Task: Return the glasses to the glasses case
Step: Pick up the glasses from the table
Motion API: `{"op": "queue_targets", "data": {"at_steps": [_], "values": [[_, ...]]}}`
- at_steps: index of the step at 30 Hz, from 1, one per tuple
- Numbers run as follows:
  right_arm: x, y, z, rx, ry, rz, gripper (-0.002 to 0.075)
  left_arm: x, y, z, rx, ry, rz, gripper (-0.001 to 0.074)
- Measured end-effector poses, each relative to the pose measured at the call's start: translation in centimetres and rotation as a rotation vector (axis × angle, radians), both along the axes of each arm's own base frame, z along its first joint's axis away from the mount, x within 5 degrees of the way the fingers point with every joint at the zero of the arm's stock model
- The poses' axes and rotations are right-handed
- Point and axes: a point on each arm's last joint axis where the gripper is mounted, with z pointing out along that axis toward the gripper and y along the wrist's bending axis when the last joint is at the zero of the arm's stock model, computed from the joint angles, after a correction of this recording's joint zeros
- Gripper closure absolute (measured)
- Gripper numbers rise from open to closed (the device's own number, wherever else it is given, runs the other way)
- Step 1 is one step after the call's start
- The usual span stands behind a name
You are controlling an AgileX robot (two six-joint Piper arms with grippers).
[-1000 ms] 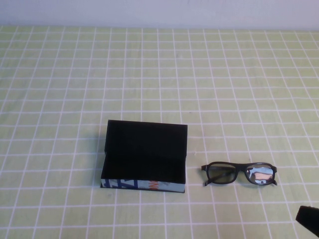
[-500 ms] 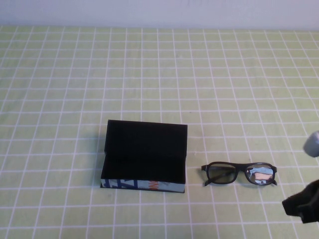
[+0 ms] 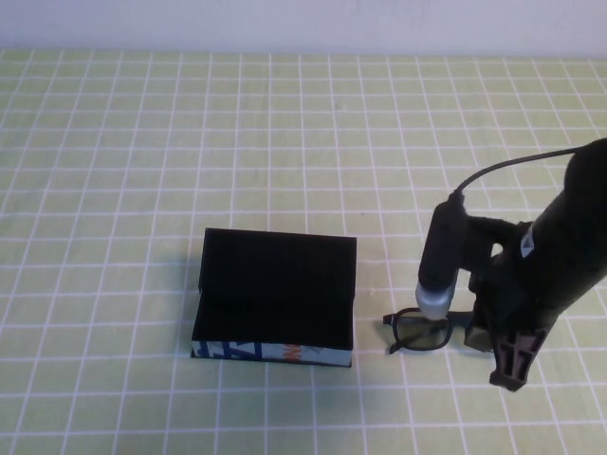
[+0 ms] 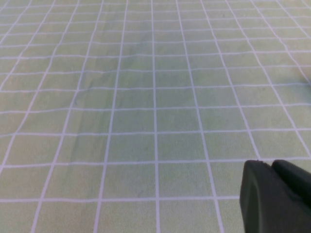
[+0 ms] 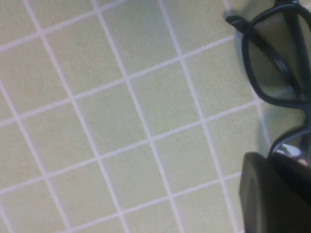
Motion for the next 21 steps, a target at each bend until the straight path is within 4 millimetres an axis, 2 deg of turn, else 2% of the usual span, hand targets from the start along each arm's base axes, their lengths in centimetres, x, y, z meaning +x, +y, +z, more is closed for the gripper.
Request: {"op": "queue_targets", "data": {"at_steps": [5, 8, 13, 16, 21], "values": [[1.7, 0.5, -1.6, -0.086, -0.040, 0.203, 0.0697, 0.0, 0.0, 0.0, 0.000, 0.000, 0.000, 0.0737], [3.0, 0.5, -2.1, -0.092, -0.048, 0.230, 0.0605, 0.0, 0.0, 0.0, 0.000, 0.000, 0.000, 0.0737], [5.7, -0.4, -2.8, -0.081, -0.042, 0.173, 0.0396, 0.0, 0.0, 0.0, 0.000, 0.000, 0.000, 0.0737], [6.5, -0.3, -3.2, -0.086, -0.039, 0.188, 0.0361, 0.0, 0.0, 0.0, 0.000, 0.000, 0.000, 0.0737], [7.2, 0.3, -3.8, -0.073, -0.026, 0.262, 0.0355, 0.0, 0.0, 0.0, 0.000, 0.000, 0.000, 0.0737]]}}
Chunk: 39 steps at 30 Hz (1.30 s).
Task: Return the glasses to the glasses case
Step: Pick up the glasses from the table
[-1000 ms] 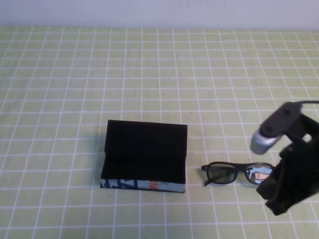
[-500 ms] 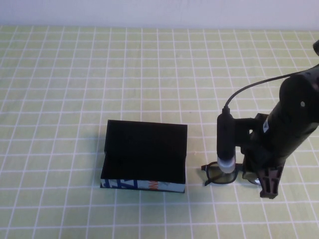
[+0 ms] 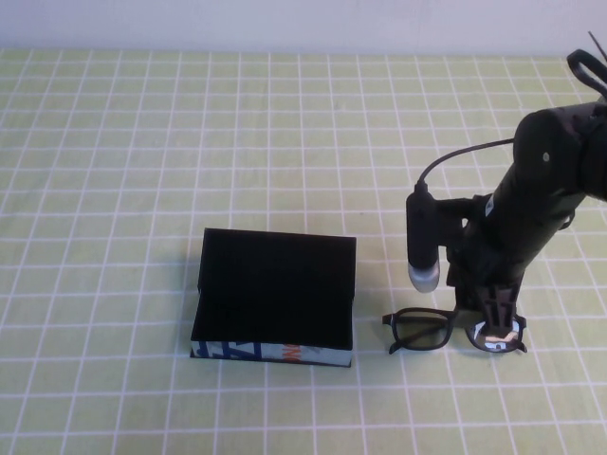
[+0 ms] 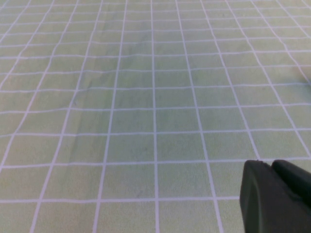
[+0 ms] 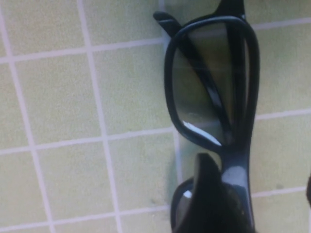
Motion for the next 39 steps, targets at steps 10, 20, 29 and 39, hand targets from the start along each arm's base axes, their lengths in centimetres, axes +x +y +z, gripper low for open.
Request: {"op": "queue_targets", "data": {"at_steps": [10, 20, 29, 39], "values": [[1.5, 0.3, -1.7, -0.011, 0.058, 0.022, 0.0355, 0.0, 0.0, 0.0, 0.000, 0.000, 0.000, 0.0737], [1.8, 0.1, -2.5, -0.027, 0.079, 0.026, 0.0354, 0.0, 0.0, 0.0, 0.000, 0.000, 0.000, 0.0737], [2.1, 0.1, -3.6, -0.046, 0.101, 0.031, 0.0355, 0.0, 0.0, 0.0, 0.000, 0.000, 0.000, 0.0737], [2.0, 0.1, -3.8, -0.056, 0.140, 0.007, 0.0379, 0.0, 0.0, 0.0, 0.000, 0.000, 0.000, 0.0737]]}}
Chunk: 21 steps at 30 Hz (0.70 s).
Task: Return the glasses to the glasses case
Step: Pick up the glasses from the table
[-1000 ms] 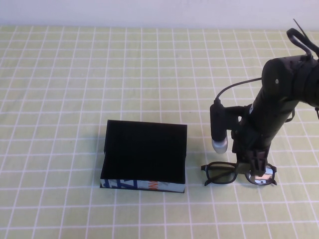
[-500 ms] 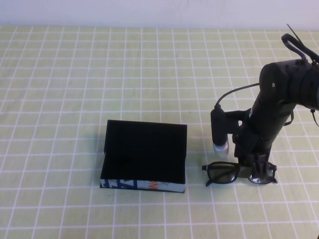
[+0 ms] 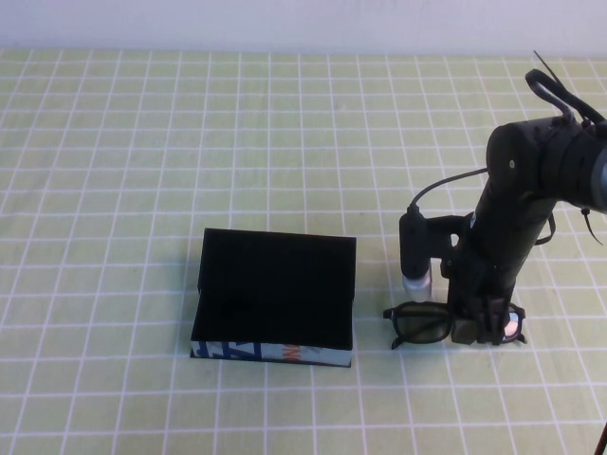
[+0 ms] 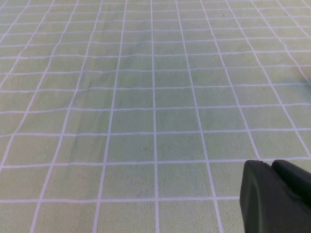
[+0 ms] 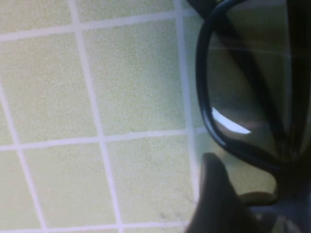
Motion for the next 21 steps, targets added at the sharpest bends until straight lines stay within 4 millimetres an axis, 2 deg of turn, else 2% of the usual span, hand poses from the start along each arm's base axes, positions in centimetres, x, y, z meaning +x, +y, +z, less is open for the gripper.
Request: {"op": "queue_targets", "data": {"at_steps": [7, 17, 21], "values": [[-0.3, -0.1, 0.3, -0.007, 0.024, -0.014, 0.0443, 0.0, 0.0, 0.0, 0.000, 0.000, 0.000, 0.0737], [-0.6, -0.2, 1.1, -0.004, 0.019, -0.014, 0.0612, 0.0, 0.0, 0.0, 0.000, 0.000, 0.000, 0.0737], [-0.6, -0.2, 1.1, -0.004, 0.024, -0.028, 0.0633, 0.0, 0.0, 0.0, 0.000, 0.000, 0.000, 0.0737]]}}
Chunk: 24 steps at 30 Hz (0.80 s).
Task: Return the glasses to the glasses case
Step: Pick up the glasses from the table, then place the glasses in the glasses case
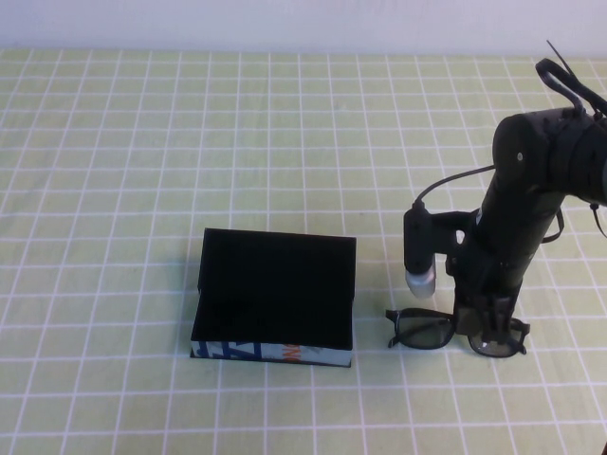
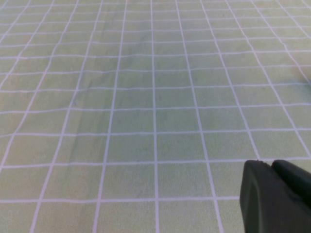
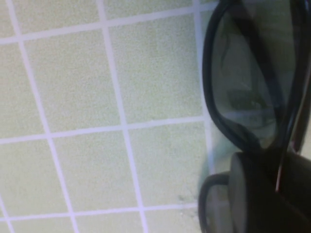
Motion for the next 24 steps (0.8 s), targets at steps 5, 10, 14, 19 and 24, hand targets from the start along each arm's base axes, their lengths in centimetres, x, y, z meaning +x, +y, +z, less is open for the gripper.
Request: {"op": "queue_targets", "data": {"at_steps": [5, 10, 14, 19, 24], "values": [[0.1, 0.0, -0.2, -0.004, 0.009, -0.008, 0.0642, 0.0, 0.0, 0.0, 0.000, 0.000, 0.000, 0.0737], [-0.1, 0.0, 0.1, -0.009, 0.033, -0.008, 0.0699, 0.0, 0.0, 0.0, 0.000, 0.000, 0.000, 0.0737], [-0.6, 0.1, 0.7, -0.013, 0.050, -0.056, 0.0715, 0.0, 0.0, 0.0, 0.000, 0.000, 0.000, 0.0737], [-2.6, 1.8, 3.5, 0.019, 0.031, -0.038, 0.0721, 0.0, 0.0, 0.0, 0.000, 0.000, 0.000, 0.0737], [-4.6, 5.3, 7.5, 0.080, -0.051, -0.040, 0.0721, 0.0, 0.0, 0.0, 0.000, 0.000, 0.000, 0.0737]]}}
